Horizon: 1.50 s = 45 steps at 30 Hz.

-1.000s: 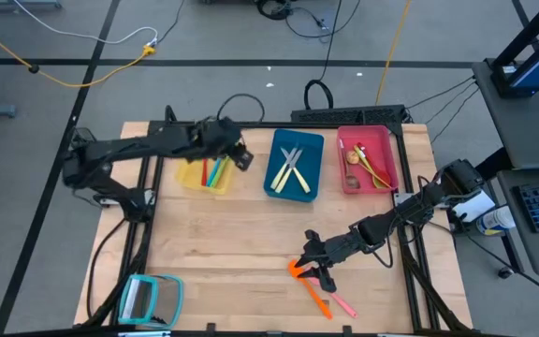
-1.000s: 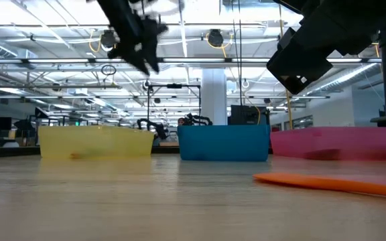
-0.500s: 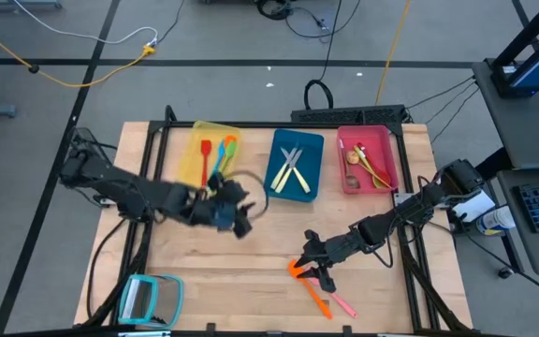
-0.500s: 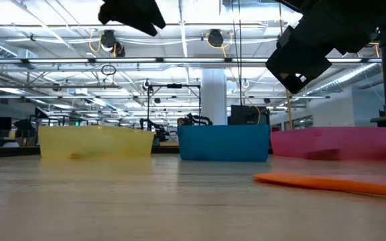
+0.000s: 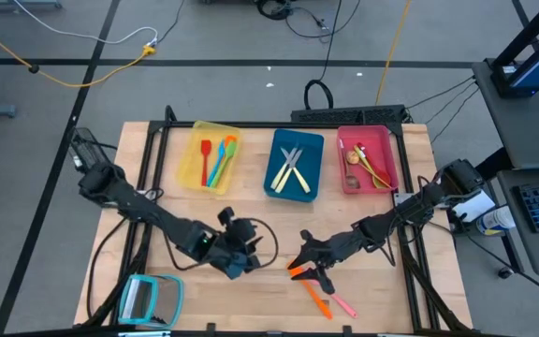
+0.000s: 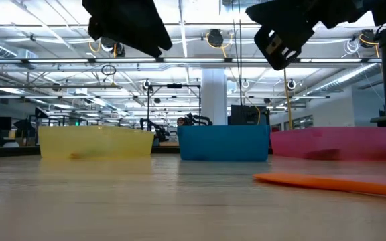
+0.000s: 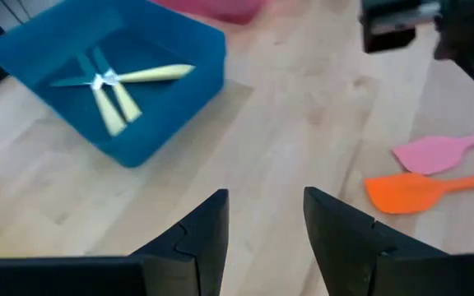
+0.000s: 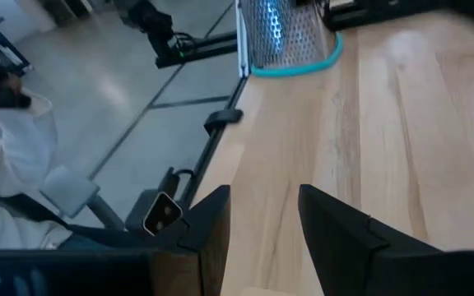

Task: Pick & Place Kitchen Items
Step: Put the pink spatula into the yellow bin

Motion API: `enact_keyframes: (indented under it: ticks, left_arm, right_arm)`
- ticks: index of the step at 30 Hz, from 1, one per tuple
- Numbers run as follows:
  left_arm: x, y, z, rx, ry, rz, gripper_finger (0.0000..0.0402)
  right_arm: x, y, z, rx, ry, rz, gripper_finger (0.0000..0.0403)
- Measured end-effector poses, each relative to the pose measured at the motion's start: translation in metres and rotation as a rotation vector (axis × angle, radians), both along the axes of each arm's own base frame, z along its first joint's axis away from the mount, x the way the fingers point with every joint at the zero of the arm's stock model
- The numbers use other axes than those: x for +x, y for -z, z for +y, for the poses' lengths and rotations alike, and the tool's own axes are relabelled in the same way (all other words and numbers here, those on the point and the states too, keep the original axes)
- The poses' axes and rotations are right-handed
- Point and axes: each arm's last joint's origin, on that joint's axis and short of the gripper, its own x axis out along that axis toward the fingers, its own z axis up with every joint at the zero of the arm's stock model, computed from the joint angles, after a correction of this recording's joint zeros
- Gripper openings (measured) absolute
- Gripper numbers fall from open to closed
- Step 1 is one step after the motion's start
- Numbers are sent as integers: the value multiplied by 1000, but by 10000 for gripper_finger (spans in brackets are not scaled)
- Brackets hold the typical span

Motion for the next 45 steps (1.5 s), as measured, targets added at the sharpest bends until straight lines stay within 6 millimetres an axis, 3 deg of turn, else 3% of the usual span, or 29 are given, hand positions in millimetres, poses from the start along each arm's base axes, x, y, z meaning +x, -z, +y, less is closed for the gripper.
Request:
enact_keyframes:
  ticks: [6, 17, 20, 26, 35, 41, 45]
  left_arm:
    - [9, 15, -14, -30, 32, -25, 163]
    - [8, 17, -22, -36, 51, -33, 163]
    - [8, 17, -22, -40, 57, -29, 163]
    - [9, 17, -20, -10, 88, -8, 163]
    - [25, 14, 3, 102, 127, 6, 163]
    - [38, 10, 26, 170, 127, -3, 163]
    - [43, 10, 40, 188, 103, 10, 163]
  right_arm:
    - [1, -2, -1, 10, 5, -21, 141]
    - [4, -6, -4, 34, 43, -50, 141]
    - [2, -1, -3, 55, 45, 21, 142]
    - [-18, 17, 16, 35, 71, 229, 165]
    - [-47, 38, 29, 6, 259, 484, 202]
    - [-50, 36, 30, 14, 358, 609, 198]
    - [-50, 47, 31, 1, 412, 676, 198]
